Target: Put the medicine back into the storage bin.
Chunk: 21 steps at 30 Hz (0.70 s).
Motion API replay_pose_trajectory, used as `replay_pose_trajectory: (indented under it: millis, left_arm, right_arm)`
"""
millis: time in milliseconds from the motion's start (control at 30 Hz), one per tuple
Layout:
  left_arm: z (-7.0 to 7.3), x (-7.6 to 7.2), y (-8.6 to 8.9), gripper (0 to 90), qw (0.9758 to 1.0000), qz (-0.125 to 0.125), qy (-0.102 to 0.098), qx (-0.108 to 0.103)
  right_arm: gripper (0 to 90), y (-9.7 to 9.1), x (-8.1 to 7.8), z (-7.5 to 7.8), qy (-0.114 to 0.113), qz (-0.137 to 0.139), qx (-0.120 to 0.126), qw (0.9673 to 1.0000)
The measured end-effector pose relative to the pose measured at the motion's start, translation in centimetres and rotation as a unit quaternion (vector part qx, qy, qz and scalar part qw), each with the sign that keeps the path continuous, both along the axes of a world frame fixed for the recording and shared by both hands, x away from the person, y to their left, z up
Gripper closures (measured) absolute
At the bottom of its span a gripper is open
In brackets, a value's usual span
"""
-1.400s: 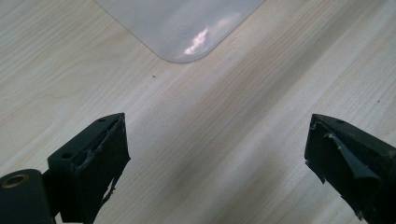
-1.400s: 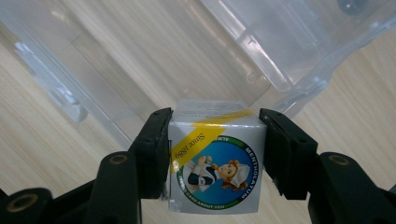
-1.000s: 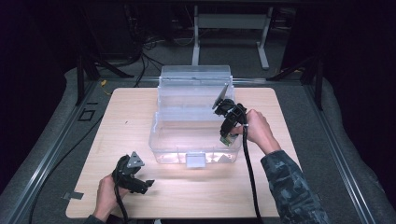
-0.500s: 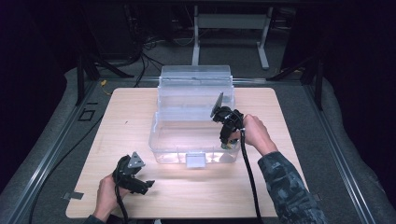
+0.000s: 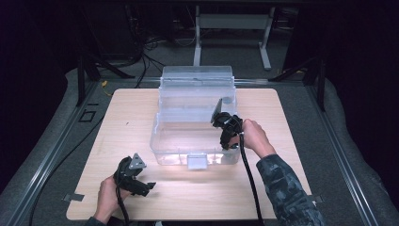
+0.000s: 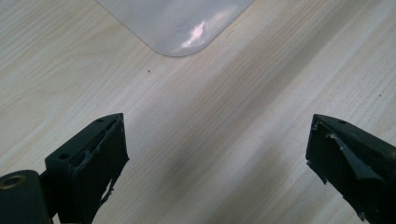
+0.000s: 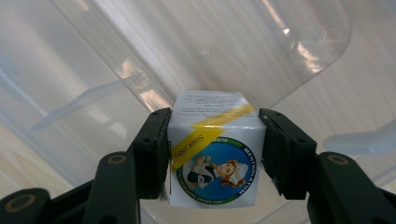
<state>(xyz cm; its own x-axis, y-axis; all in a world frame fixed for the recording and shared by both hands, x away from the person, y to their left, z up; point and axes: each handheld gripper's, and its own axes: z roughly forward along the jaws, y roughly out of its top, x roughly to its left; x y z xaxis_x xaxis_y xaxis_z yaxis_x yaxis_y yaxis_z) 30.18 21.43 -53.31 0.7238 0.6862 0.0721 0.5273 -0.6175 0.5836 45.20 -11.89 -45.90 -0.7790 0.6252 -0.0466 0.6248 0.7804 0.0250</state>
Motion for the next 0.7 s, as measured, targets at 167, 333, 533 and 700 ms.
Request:
replay_pose_trajectory:
  millis: [167, 333, 533, 700]
  left_arm:
    - [0.0, 0.0, 0.1, 5.3, 1.0000, 0.001, 0.000, 0.001]
    - [0.0, 0.0, 0.0, 5.3, 1.0000, 0.000, 0.001, 0.000]
    - [0.0, 0.0, 0.1, 5.1, 1.0000, -0.002, 0.005, 0.002]
    - [0.0, 0.0, 0.1, 5.1, 1.0000, 0.000, 0.004, -0.001]
  right_arm:
    - [46.1, 0.1, 0.0, -0.4, -0.002, 0.000, -0.010, 0.9999]
    - [46.0, 0.0, 0.0, -1.0, 0.011, -0.001, 0.004, 0.9999]
    - [45.6, 0.1, 0.2, -1.2, 0.019, -0.004, 0.001, 0.9998]
    - [40.6, -0.2, 0.3, -1.4, 0.023, -0.015, 0.015, 0.9995]
